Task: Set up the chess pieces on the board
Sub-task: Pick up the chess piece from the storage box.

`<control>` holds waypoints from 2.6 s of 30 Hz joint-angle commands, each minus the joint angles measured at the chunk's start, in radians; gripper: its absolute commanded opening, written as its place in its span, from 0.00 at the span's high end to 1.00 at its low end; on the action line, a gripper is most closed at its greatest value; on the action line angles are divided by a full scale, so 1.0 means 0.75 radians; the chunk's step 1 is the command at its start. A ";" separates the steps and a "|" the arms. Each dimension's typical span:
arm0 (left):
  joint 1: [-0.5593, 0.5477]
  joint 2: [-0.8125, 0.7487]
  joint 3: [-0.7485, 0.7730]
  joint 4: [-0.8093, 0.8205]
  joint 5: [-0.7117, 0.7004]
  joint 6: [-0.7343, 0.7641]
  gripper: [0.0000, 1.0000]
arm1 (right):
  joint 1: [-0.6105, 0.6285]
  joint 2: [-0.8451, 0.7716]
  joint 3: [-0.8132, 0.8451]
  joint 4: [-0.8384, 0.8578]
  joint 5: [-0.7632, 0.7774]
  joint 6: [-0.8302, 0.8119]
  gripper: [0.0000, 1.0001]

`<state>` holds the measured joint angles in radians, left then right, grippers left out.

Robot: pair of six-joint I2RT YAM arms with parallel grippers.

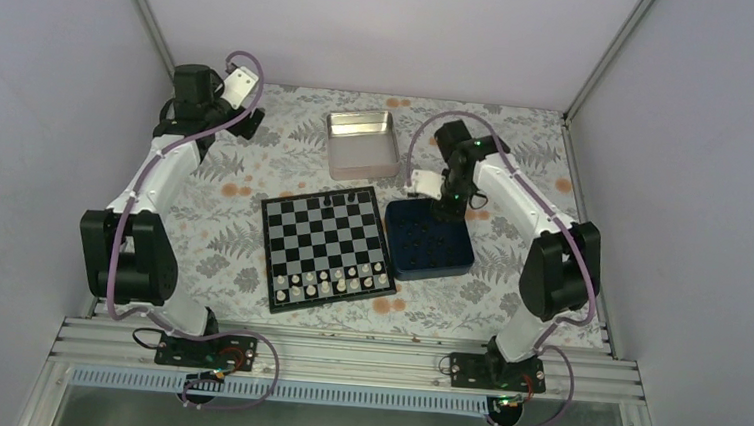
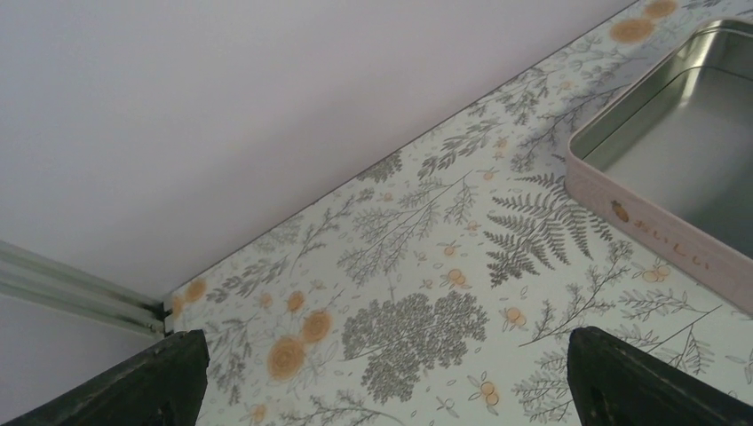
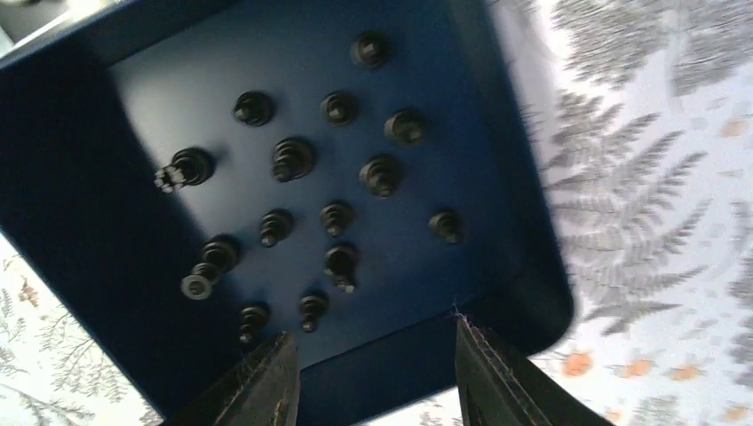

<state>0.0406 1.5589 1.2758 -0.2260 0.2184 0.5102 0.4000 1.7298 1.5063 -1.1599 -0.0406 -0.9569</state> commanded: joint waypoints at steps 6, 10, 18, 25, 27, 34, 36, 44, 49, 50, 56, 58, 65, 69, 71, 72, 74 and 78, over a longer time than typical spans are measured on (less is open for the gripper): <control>-0.078 0.061 0.067 -0.001 -0.076 -0.020 0.00 | 0.024 -0.115 -0.266 0.237 0.019 0.055 0.53; -0.083 0.054 0.046 0.019 -0.117 -0.022 0.00 | 0.022 -0.077 -0.311 0.311 0.023 0.053 0.54; -0.083 0.043 0.017 0.043 -0.147 -0.026 0.00 | 0.023 0.051 -0.261 0.358 -0.043 0.030 0.54; -0.083 0.033 0.007 0.054 -0.154 -0.026 0.00 | 0.021 0.123 -0.246 0.392 -0.063 0.019 0.55; -0.082 0.029 0.000 0.056 -0.157 -0.026 0.00 | 0.017 0.130 -0.244 0.401 -0.074 0.014 0.56; -0.083 0.022 -0.011 0.058 -0.159 -0.018 0.00 | 0.010 0.191 -0.207 0.383 -0.100 0.008 0.62; -0.083 0.022 -0.011 0.055 -0.157 -0.016 0.00 | 0.010 0.199 -0.209 0.379 -0.110 0.004 0.63; -0.083 0.022 -0.014 0.054 -0.146 -0.017 0.00 | -0.001 0.218 -0.209 0.354 -0.130 0.004 0.69; -0.083 0.021 -0.013 0.053 -0.144 -0.012 0.00 | -0.006 0.234 -0.208 0.352 -0.135 0.012 0.80; -0.083 0.020 -0.012 0.052 -0.142 -0.012 0.00 | -0.006 0.240 -0.206 0.347 -0.137 0.012 0.81; -0.082 0.014 -0.017 0.058 -0.145 -0.014 0.00 | -0.009 0.253 -0.194 0.314 -0.140 0.017 0.80; -0.081 0.013 -0.018 0.058 -0.141 -0.014 0.00 | -0.008 0.251 -0.197 0.318 -0.138 0.017 0.80; -0.081 0.005 -0.025 0.056 -0.139 -0.012 0.00 | -0.008 0.253 -0.181 0.302 -0.150 0.022 0.92; -0.080 0.002 -0.026 0.058 -0.138 -0.009 0.00 | -0.008 0.239 -0.143 0.250 -0.138 0.027 0.96; -0.079 -0.002 -0.027 0.061 -0.136 -0.011 0.00 | -0.006 0.220 -0.101 0.203 -0.139 0.028 0.96; -0.080 -0.004 -0.028 0.062 -0.134 -0.010 0.00 | -0.004 0.208 -0.070 0.176 -0.140 0.028 0.95; -0.079 -0.009 -0.027 0.063 -0.134 -0.008 0.00 | 0.009 0.189 0.031 0.113 -0.139 0.029 0.96; -0.078 -0.028 -0.028 0.059 -0.136 -0.002 0.00 | 0.075 0.183 0.270 -0.008 -0.148 0.021 0.96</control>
<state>-0.0227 1.5822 1.2613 -0.2028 0.1055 0.5053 0.4122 1.9083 1.5463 -1.0645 -0.1246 -0.9382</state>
